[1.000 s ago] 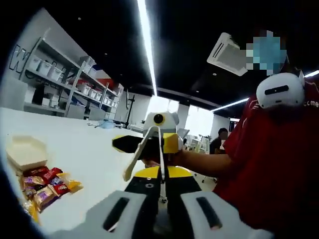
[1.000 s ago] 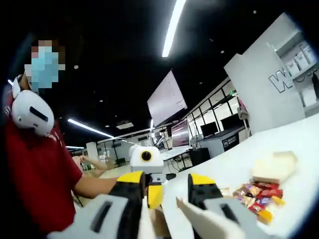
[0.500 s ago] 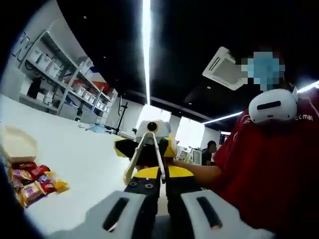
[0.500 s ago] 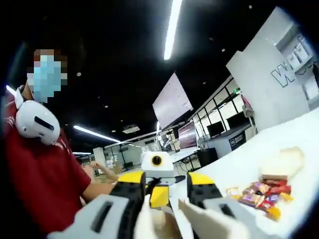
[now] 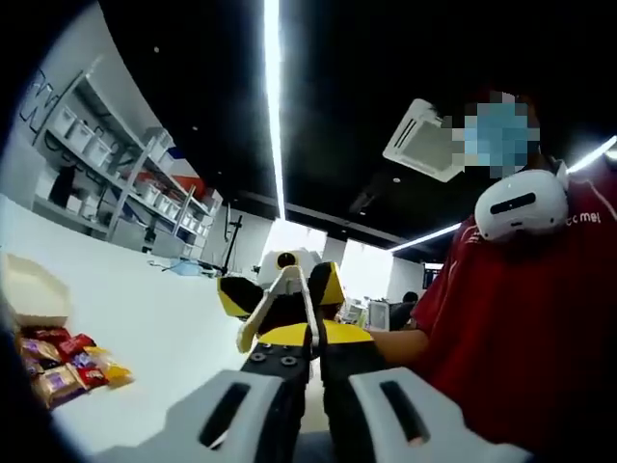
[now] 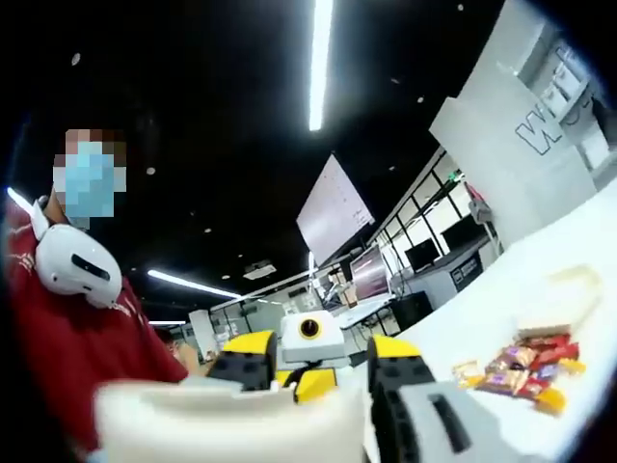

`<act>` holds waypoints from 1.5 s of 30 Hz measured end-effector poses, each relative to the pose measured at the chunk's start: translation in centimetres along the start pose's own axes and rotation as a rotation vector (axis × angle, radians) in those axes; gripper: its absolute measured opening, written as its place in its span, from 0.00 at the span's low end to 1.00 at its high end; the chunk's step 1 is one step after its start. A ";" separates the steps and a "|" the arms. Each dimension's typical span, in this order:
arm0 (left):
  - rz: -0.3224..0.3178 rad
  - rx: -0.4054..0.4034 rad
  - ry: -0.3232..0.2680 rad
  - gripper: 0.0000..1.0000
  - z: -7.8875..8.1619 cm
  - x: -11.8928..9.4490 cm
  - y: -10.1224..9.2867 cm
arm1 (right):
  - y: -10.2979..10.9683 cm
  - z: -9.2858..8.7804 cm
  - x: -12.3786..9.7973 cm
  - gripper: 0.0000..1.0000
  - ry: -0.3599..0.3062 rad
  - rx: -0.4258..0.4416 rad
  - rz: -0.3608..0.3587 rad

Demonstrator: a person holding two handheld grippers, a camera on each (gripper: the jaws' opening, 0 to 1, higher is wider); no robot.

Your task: Place the target food into the container with the food tongs after gripping and lifting it, then release it inside without dropping or visibly crushing the food.

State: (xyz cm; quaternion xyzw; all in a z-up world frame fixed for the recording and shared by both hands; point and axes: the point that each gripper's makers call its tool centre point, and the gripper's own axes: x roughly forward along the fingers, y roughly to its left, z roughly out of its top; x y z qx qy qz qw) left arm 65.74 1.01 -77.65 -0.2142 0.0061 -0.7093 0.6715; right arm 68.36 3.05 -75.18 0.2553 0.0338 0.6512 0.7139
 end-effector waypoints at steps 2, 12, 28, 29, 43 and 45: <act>0.027 0.008 0.038 0.01 -0.7 0.0 0.5 | 0.4 -0.3 0.0 0.32 0.022 -0.030 0.014; 0.074 0.023 0.082 0.01 -0.6 -0.5 0.8 | -0.7 -0.3 -0.1 0.31 0.032 -0.072 -0.044; 0.106 -0.035 0.035 0.01 -1.1 -0.1 0.9 | -0.6 -0.4 -0.7 0.29 0.040 -0.057 -0.032; 0.107 -0.035 0.028 0.01 -1.1 0.0 0.9 | -0.6 -0.4 -0.7 0.29 0.038 -0.056 -0.035; 0.111 -0.019 0.041 0.02 -1.5 0.3 0.7 | -0.1 -0.4 -0.4 0.24 0.043 -0.053 -0.012; 0.109 -0.020 0.039 0.02 -1.4 0.2 0.7 | 0.0 -0.3 -0.3 0.24 0.043 -0.047 -0.008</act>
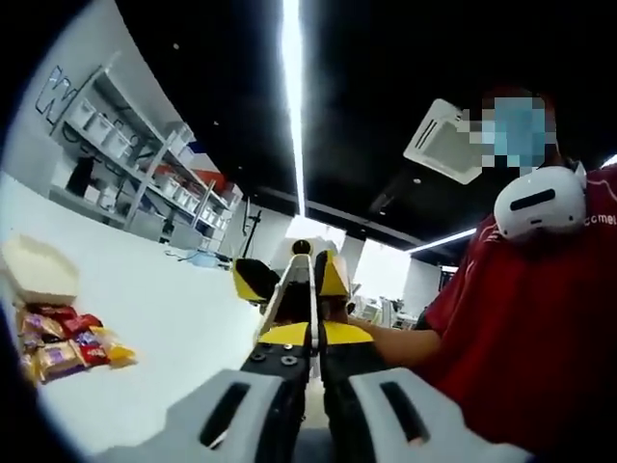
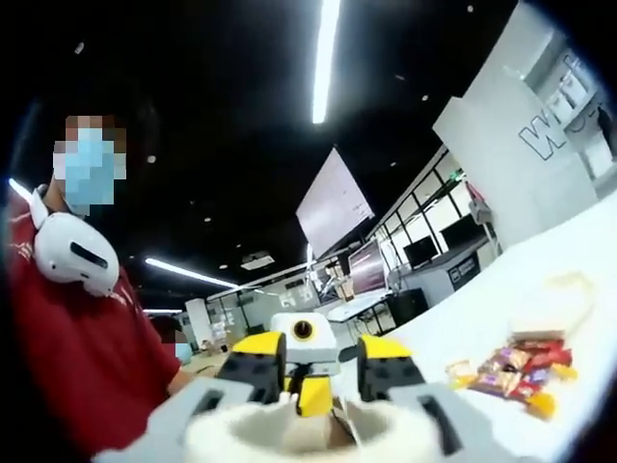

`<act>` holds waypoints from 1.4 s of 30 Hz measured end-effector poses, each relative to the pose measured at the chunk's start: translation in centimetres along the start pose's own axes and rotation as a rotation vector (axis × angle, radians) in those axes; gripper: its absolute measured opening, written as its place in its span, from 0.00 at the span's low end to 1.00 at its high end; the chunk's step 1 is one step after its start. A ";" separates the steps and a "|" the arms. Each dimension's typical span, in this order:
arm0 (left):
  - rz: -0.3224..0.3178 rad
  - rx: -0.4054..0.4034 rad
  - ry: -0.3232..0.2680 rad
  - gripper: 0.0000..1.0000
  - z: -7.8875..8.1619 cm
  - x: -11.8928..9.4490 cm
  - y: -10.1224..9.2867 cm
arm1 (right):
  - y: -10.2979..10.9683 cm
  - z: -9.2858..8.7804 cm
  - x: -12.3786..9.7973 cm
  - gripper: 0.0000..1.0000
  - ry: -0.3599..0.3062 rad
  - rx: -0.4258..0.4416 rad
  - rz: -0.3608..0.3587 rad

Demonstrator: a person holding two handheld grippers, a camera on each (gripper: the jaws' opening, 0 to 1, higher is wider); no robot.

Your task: Place the target food into the container with the food tongs after gripping and lifting it, then release it inside without dropping or visibly crushing the food.

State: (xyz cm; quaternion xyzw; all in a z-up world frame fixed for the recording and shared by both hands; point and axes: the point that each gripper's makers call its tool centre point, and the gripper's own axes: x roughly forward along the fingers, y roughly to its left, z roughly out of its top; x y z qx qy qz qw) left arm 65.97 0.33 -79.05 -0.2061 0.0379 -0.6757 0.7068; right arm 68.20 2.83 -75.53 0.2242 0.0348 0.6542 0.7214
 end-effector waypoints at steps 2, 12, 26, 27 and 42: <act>0.004 0.011 0.001 0.02 0.2 -0.1 0.0 | -0.1 0.1 0.1 0.26 -0.009 -0.021 -0.008; 0.013 0.023 0.013 0.02 0.5 -0.6 0.2 | -0.5 -1.2 0.0 0.28 0.057 -0.024 -0.026; 0.032 0.049 0.003 0.02 0.6 -0.8 0.8 | -0.4 -1.4 0.2 0.17 0.080 0.009 -0.012; 0.040 0.041 -0.007 0.03 0.7 -0.8 0.9 | -0.7 -1.4 0.1 0.17 0.075 0.030 -0.025; 0.438 0.137 0.056 0.14 -1.3 -6.3 7.3 | -5.3 -1.1 -1.6 0.20 0.037 0.061 -0.231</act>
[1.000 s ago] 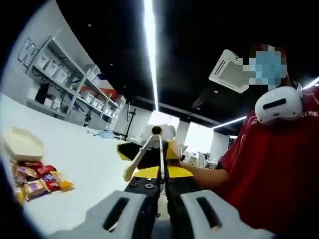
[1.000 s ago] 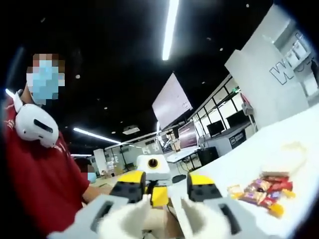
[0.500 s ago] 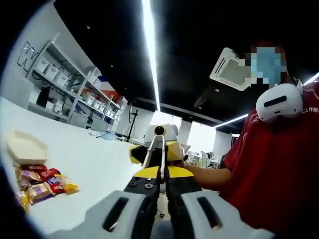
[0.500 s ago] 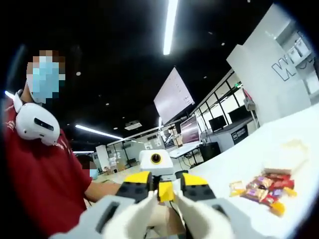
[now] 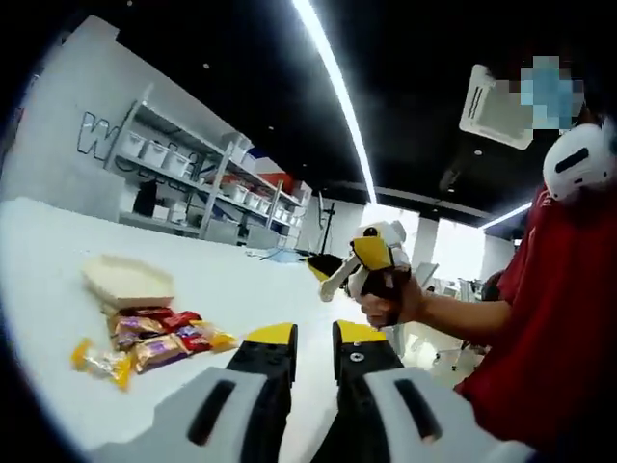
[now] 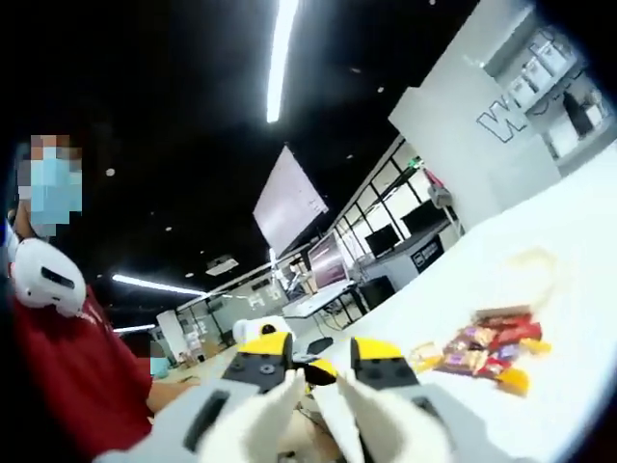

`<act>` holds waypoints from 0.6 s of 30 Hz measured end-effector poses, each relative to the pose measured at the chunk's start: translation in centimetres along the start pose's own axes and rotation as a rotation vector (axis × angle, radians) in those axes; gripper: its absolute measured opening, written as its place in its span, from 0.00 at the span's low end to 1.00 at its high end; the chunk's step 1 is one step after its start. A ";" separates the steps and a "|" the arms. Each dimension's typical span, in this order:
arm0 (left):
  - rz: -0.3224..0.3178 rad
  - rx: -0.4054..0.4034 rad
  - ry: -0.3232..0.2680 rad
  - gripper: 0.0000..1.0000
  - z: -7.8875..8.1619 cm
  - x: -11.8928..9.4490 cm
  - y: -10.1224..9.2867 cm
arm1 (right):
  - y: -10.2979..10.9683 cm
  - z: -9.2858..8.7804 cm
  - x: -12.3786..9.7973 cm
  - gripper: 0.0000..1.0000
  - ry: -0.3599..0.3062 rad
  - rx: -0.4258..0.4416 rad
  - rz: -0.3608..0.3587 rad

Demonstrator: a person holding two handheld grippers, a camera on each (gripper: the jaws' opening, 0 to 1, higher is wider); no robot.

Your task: Place the target food into the container with the food tongs after gripping and lifting it, then release it inside without dropping or visibly crushing the food.

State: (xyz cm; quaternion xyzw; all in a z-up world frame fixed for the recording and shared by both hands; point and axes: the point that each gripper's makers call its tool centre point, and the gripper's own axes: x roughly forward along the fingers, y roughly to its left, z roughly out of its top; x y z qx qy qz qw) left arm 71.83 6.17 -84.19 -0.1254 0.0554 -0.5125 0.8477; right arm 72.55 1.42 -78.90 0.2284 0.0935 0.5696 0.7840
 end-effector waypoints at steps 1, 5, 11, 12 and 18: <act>-0.003 -0.003 0.000 0.14 -0.1 -0.1 -0.1 | -0.2 -0.1 0.0 0.20 0.003 -0.005 -0.006; 0.007 -0.012 -0.025 0.09 0.0 -0.6 -0.1 | -1.8 -0.8 0.3 0.19 0.013 -0.032 -0.073; 0.033 -0.022 -0.025 0.07 -0.2 -0.8 0.4 | -3.5 -1.0 0.8 0.19 -0.008 -0.088 -0.125; 0.036 -0.026 -0.021 0.07 -0.3 -0.9 0.4 | -3.3 -1.6 0.9 0.19 0.016 -0.087 -0.119; 0.056 -0.032 -0.001 0.06 -1.0 -1.0 0.8 | -6.0 -3.0 0.6 0.19 0.099 -0.191 -0.246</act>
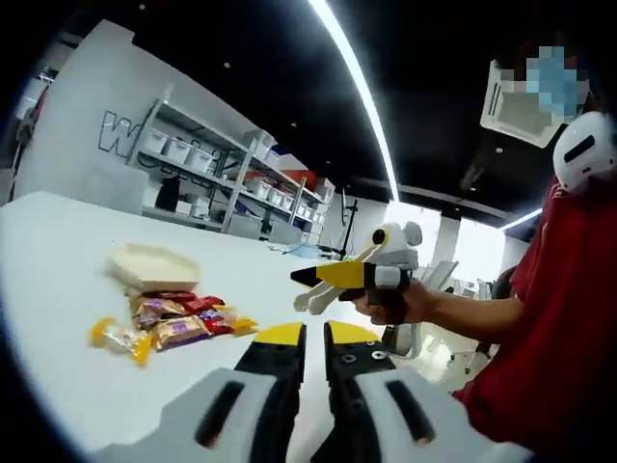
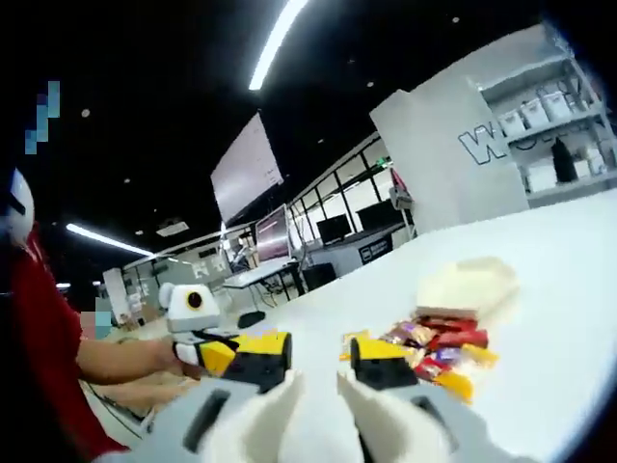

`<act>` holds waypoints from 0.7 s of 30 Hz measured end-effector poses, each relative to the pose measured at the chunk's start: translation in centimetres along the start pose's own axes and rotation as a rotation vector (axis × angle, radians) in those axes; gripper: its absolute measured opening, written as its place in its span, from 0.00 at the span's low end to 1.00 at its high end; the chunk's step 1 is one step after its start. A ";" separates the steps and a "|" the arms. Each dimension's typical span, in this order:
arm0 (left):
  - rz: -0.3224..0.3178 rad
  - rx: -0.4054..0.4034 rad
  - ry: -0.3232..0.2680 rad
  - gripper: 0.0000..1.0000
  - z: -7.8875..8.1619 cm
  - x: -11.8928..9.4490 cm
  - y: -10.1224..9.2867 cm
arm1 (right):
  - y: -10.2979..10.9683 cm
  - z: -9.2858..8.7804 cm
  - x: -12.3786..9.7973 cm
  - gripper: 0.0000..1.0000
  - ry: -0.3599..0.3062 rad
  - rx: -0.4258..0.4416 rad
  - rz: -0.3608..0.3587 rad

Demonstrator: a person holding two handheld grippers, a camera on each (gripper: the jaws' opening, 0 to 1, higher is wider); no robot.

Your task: Place the target food into the container with the food tongs after gripping and lifting it, then release it inside without dropping or visibly crushing the food.

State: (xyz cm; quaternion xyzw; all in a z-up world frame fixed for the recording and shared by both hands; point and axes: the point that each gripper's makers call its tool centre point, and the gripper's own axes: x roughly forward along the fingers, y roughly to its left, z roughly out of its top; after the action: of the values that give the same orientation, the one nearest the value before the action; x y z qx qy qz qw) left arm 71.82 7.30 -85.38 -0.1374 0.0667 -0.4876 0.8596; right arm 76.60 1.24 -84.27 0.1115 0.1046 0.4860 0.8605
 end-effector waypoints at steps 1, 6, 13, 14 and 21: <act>0.013 0.005 0.006 0.06 -0.1 0.0 0.2 | -0.1 -0.1 0.1 0.19 -0.003 0.014 -0.008; 0.095 0.052 0.093 0.06 -1.6 0.1 1.9 | -1.8 0.3 0.2 0.18 -0.036 -0.003 -0.081; 0.209 0.091 0.129 0.09 -1.8 0.0 4.0 | -4.6 1.0 0.7 0.19 -0.052 -0.049 -0.194; 0.215 0.090 0.125 0.09 -1.6 0.1 4.1 | -4.9 1.0 0.8 0.19 -0.047 -0.049 -0.205; 0.237 0.091 0.093 0.08 -0.8 0.0 4.3 | -6.6 0.7 1.7 0.21 -0.031 -0.056 -0.227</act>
State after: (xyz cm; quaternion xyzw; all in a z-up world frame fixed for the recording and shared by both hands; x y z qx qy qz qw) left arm 75.13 9.22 -87.41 -0.0666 0.1001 -0.3908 0.9126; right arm 83.04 -0.68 -85.63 0.0824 0.0895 0.3864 0.9143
